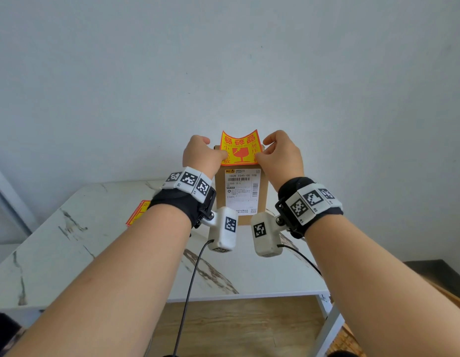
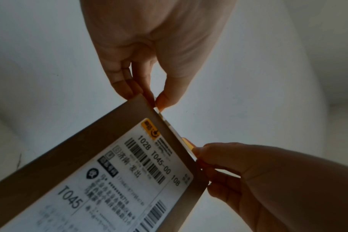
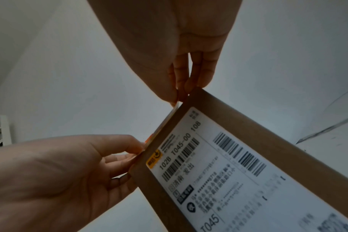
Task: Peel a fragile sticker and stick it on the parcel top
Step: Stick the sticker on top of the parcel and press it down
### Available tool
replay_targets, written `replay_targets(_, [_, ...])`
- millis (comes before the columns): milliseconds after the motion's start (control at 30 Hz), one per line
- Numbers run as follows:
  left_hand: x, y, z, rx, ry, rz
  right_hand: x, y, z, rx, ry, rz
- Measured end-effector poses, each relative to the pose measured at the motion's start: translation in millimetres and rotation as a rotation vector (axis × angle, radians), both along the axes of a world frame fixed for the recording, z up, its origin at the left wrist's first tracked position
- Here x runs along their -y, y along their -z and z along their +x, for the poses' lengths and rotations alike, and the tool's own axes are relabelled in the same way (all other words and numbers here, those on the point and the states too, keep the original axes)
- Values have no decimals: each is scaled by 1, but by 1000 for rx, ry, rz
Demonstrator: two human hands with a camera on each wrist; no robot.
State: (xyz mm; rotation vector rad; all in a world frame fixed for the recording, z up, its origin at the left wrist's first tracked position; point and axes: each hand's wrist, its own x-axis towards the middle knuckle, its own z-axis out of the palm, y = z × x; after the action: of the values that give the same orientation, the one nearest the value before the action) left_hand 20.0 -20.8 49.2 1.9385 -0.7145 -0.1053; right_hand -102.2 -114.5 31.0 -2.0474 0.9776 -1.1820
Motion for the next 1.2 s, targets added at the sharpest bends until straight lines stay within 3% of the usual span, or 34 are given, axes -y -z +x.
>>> replay_targets(700, [3, 5, -10, 88, -27, 10, -1, -2, 5, -89, 6, 12])
replay_targets(1000, [3, 1, -8, 178, -37, 102, -2, -6, 7, -127, -37, 66])
replay_targets(1067, [3, 1, -7, 252, -21, 123, -3, -6, 9, -138, -43, 78])
replay_targets(1200, [3, 1, -9, 564, 49, 240, -7, -6, 11, -169, -9, 67])
